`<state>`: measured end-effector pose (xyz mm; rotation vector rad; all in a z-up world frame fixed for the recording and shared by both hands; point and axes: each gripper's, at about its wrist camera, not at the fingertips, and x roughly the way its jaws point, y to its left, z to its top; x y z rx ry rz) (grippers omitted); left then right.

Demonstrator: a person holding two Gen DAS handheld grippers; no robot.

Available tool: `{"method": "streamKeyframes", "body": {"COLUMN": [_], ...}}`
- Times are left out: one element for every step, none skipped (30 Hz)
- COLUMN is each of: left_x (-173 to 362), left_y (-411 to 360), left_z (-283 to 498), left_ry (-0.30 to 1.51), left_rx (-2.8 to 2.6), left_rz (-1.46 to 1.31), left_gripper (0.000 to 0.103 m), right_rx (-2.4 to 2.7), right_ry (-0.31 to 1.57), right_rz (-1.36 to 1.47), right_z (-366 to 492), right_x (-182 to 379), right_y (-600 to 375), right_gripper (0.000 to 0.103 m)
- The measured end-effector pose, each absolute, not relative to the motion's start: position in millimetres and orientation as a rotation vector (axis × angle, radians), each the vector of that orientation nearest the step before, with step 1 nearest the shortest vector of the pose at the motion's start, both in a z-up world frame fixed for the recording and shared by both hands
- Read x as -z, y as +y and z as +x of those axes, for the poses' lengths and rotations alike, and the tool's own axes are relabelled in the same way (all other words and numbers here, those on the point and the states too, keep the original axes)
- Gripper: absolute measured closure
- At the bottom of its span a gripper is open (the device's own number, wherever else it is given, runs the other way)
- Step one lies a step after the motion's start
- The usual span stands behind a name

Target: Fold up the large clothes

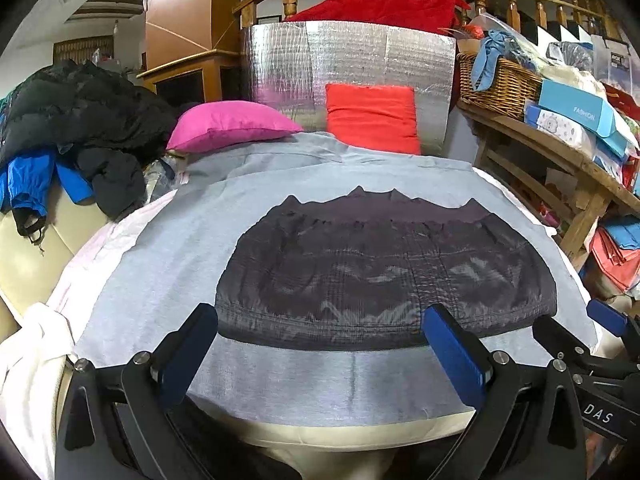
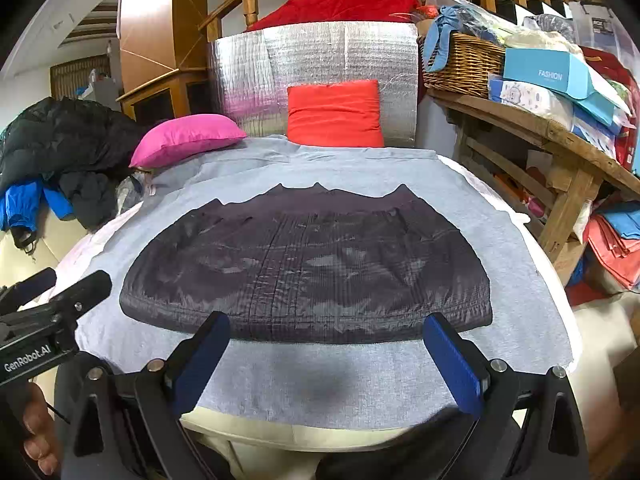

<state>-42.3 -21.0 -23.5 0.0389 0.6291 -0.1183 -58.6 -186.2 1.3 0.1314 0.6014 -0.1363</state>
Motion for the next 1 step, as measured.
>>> {"method": "streamKeyframes", "body": {"left_x": [23.3], "left_y": [-21.9], "left_z": [-42.8], "left_ry": [0.627], "left_rx": [0.118], "left_rz": [0.044], "left_gripper": [0.001], "right_rx": [0.136], "right_ry": [0.602], "right_rz": [0.132], "right_z": [-58.6], "right_x": [-1.2], "right_y": [-186.2], "right_gripper": [0.004]}}
